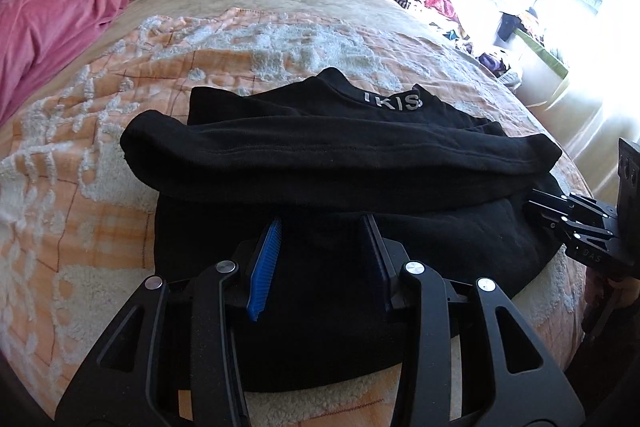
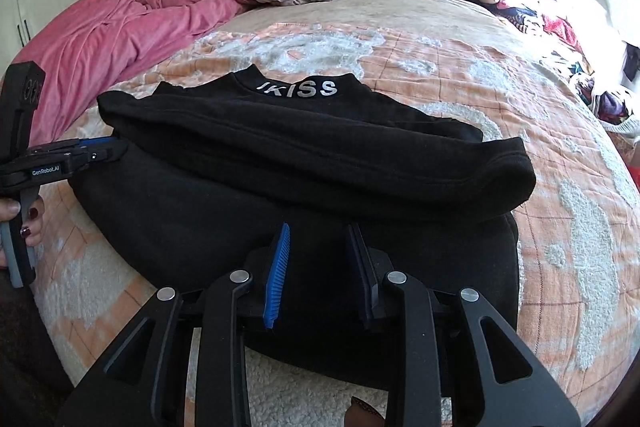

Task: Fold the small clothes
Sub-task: 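Press and smooth the folded sweatshirt with both grippers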

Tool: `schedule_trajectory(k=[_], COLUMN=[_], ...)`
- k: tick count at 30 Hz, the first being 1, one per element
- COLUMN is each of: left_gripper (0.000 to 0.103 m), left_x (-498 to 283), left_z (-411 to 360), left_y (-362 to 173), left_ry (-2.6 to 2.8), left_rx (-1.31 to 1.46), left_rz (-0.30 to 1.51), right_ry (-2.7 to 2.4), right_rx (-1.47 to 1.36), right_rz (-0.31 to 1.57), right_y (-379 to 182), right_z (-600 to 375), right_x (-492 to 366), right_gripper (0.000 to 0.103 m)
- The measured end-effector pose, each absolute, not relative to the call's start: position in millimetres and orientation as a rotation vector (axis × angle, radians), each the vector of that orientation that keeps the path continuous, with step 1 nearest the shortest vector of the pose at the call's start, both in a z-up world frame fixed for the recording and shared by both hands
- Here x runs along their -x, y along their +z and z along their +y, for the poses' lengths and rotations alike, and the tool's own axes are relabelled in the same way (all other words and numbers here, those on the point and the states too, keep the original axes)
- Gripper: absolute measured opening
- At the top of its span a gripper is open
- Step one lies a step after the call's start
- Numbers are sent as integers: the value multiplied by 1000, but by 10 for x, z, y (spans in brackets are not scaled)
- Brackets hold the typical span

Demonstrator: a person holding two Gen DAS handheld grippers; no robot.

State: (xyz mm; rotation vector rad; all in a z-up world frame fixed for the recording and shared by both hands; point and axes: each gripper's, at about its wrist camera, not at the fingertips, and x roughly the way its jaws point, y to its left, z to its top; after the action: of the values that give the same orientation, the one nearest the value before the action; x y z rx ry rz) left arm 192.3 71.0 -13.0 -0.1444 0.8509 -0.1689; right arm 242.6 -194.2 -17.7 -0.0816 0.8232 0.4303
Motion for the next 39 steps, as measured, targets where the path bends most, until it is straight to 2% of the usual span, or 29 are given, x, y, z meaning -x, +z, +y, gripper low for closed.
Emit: schedule_trajectory(k=[8,18,26,32,34,36,39], left_gripper=[32,32,32,35,37,37,42], left_x=[-2225,-2514,-2516,-2514,-2520,-2539,-2586], left_z=[730,903,1275,1590,1659,1689,1694], left_y=[-99,-68,137,124,75,23,-84], left_ry=[-165,-183,-149,-55,-34,-26,-30], left_rx=[128,241,359,425,443,447,446], left_rz=[827,807,698,711,731,752,788], right_ry=[395,382,313,213,185,167,160], right_rx=[108,105,31,-6,-17,-31,-33], right_rz=[826,807,790,762,754,766,800], right_y=[-218,-155,-58,-10,6,-6,-60], right_z=[-1907,-1964,-2154,-2416,-2521,-2624,-2713], right_x=[-2655,-2934,-3307,-3336,-3334,-3345,-3389], right_gripper=[28,28,28,30,33,43,43])
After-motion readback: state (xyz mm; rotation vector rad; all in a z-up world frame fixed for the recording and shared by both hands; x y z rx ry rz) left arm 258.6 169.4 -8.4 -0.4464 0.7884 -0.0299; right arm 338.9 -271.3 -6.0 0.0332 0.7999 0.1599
